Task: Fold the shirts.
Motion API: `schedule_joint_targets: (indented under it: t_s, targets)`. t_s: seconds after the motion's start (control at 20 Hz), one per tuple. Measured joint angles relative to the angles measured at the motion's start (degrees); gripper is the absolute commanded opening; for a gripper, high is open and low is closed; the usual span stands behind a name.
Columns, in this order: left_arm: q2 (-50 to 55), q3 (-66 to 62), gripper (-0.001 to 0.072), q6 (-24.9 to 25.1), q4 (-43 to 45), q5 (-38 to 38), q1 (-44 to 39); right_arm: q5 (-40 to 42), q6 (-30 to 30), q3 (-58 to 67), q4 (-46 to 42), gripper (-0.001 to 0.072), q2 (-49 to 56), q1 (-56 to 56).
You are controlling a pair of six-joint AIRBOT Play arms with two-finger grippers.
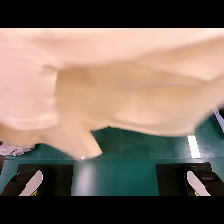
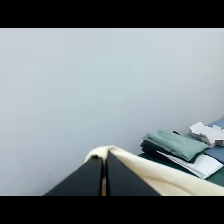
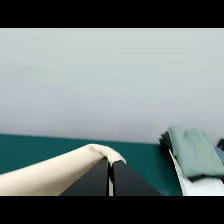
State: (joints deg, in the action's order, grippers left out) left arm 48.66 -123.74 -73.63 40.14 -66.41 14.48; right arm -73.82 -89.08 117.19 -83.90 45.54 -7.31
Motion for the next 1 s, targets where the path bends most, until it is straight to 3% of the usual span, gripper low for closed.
schedule_joint_targets:
  t_s: [0.35, 0.55, 0.75, 1.0]
  targets:
    - [3.6, 20.1, 0.0023, -3.7, 5.5, -4.4, 0.0, -17.8, -1.9, -3.9, -7.6, 0.0009, 14.0, 0.1]
    - [9.4, 33.7, 0.0023, -4.1, 6.0, -6.0, 0.0, -22.4, -2.3, -11.1, -8.0, 0.0010, 24.9, 0.1]
    - [17.4, 40.3, 0.0023, -2.2, 6.1, -2.3, 0.0, -19.6, -2.3, -15.8, -5.9, 0.0009, 35.6, 0.1]
    - [27.6, 42.3, 0.0023, 1.0, 4.4, 5.9, 0.0, -7.1, -3.4, -17.5, -2.7, 0.0009, 45.1, 1.2]
